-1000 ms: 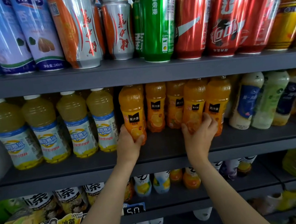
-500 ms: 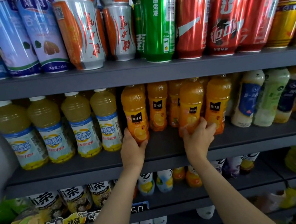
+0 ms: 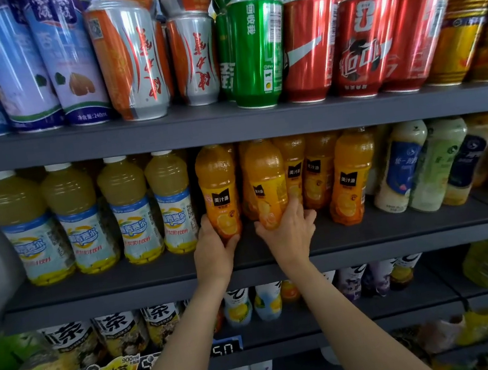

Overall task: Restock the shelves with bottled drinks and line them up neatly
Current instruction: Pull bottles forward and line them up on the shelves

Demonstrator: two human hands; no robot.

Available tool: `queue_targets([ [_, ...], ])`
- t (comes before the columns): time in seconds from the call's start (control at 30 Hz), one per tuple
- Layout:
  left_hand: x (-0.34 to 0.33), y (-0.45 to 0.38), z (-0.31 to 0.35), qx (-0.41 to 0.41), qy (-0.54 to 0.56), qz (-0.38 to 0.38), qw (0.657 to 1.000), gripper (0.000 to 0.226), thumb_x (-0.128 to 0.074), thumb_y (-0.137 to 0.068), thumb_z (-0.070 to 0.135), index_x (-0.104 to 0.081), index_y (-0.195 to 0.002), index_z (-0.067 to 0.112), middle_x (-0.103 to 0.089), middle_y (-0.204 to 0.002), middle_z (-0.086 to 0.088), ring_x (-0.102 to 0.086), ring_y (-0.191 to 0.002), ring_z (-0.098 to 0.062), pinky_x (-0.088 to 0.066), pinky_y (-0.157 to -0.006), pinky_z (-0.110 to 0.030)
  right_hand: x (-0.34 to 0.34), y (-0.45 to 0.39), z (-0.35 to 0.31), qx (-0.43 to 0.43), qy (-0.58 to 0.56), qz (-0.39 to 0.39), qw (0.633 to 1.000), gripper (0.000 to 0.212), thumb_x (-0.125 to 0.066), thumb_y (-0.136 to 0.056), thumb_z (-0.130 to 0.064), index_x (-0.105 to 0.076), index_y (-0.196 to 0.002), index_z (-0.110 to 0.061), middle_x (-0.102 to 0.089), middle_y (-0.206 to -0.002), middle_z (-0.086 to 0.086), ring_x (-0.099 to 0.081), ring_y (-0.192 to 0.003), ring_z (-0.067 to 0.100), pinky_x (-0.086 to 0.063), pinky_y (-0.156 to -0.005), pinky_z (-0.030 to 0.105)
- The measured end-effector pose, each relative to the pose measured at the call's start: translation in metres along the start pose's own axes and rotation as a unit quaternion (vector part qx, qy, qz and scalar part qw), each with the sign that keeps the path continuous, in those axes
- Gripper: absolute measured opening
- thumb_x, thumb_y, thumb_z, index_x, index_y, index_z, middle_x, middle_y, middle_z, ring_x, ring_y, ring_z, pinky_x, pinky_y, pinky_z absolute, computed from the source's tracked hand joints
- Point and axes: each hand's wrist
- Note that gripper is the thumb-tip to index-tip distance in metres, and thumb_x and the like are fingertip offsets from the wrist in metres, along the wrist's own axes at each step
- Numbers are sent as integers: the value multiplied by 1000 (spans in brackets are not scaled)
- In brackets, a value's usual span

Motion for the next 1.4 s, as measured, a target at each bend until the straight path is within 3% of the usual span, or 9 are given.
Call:
queue_targets([
  [0.1, -1, -1, 0, 2, -7, 2, 1000, 68, -69, -81, 24, -32, -137, 8, -52, -129, -12, -50, -119, -27, -44, -96, -40, 1, 4, 6, -1, -20, -19, 1000, 84, -69, -77, -41, -25, -139, -7, -41, -131, 11, -33, -120, 32, -29, -98, 43],
  [0.23, -1, -1, 0, 12, -10, 1, 1000, 69, -69, -81, 23, -31, -138, 9, -51, -131, -12, -49, -120, -27, -42, -98, -40, 12, 8, 13, 28, -191, -98, 976, 77, -55, -72, -42, -28, -132, -3, -36, -121, 9, -34, -110, 20, -31, -97, 33],
  [0.27, -1, -1, 0, 12, -11, 1, 1000, 69, -69, -81, 23, -31, -138, 9, -50, -132, -12, -49, -121, -27, -42, -98, -40, 15, 8, 15, 31, -214, -109, 970, 72, -59, -75, -36, -29, -130, -2, -34, -118, 8, -34, -106, 16, -33, -95, 29],
  [0.37, 0, -1, 0, 7, -13, 0, 1000, 70, -69, -81, 24, -31, -138, 8, -50, -131, -13, -48, -121, -27, -42, -98, -40, 12, 5, 18, 43, -150, -55, 986, 72, -73, -77, -23, -31, -131, 0, -34, -122, 13, -36, -107, 17, -34, -88, 22],
  [0.53, 1, 0, 2, 8, -14, -4, 1000, 71, -68, -82, 23, -29, -139, 8, -49, -132, -13, -47, -122, -27, -41, -98, -39, -1, -6, -1, -37, -30, -28, 998, 82, -71, -76, -43, -28, -135, -5, -30, -132, 17, -33, -122, 35, -36, -97, 43],
  [0.7, 1, 0, 2, 9, -10, -4, 1000, 69, -68, -82, 22, -30, -138, 8, -48, -133, -13, -47, -122, -28, -41, -98, -39, -6, -6, 5, 18, -133, -137, 981, 78, -66, -81, -23, -18, -141, -8, -35, -140, 13, -32, -128, 34, -31, -106, 47],
  [0.9, 1, 0, 2, 10, -7, -7, 1000, 70, -68, -82, 23, -30, -139, 7, -47, -133, -13, -46, -122, -28, -41, -97, -38, -6, -2, 7, 34, -148, -94, 984, 74, -72, -77, -22, -29, -135, -5, -44, -133, 13, -41, -123, 32, -36, -99, 38],
  [1.13, 1, -2, 8, 38, 37, -4, 999, 74, -75, -74, 30, -35, -133, 8, -49, -127, -11, -48, -119, -27, -44, -94, -41, -11, -1, 4, 25, -127, -53, 990, 73, -75, -76, -27, -32, -131, -4, -43, -131, 14, -41, -120, 34, -37, -100, 42],
  [1.4, -4, -1, 10, 47, 12, 18, 999, 69, -69, -81, 28, -33, -136, 8, -49, -130, -12, -47, -120, -28, -42, -93, -39, -14, -1, -1, 9, -98, -57, 994, 71, -73, -77, -33, -33, -130, -8, -43, -132, 12, -41, -120, 35, -39, -98, 44],
])
Point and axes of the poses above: each hand's wrist, its own y-axis away from the middle knuckle, its own x-axis out of the back of the hand, z = x × y
